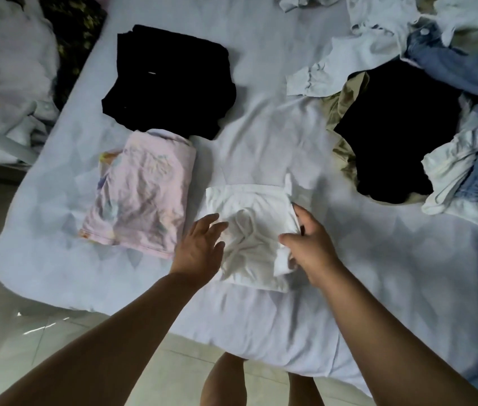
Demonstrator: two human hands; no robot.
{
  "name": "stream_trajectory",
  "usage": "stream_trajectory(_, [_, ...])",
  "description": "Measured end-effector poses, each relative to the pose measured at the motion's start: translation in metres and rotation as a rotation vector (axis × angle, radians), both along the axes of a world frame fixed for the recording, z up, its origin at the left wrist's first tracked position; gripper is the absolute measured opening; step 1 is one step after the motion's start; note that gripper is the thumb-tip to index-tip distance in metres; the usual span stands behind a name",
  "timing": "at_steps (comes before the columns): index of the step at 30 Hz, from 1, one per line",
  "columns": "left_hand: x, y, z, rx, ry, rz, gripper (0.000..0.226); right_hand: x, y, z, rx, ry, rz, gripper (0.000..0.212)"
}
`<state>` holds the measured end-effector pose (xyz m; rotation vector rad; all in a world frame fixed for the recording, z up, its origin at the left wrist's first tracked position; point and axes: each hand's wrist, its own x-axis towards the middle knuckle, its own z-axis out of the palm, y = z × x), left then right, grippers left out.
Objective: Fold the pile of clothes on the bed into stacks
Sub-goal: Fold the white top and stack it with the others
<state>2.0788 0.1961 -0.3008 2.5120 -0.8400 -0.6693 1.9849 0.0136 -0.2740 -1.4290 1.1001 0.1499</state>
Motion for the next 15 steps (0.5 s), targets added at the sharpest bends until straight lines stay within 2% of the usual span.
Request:
stream_trajectory(4, [0.015,0.022,0.003,0.006,0.041,0.107,0.041,0.035,0.045,0.001,-0.108,-0.015,0.283,0.071])
stream_trajectory(8, [0.02,0.038,0.002,0.018,0.074,0.13,0.043,0.044,0.075,-0.004,-0.159,0.127,0.622,0.083])
stream_trajectory(12, [0.021,0.04,-0.001,0.018,0.105,0.17,0.04,0.033,0.061,-0.013,-0.39,0.251,0.566,0.057])
stream_trajectory(15, [0.018,0.033,-0.007,-0.01,0.15,0.167,0.043,0.027,0.046,-0.019,-0.551,0.352,0.515,0.048])
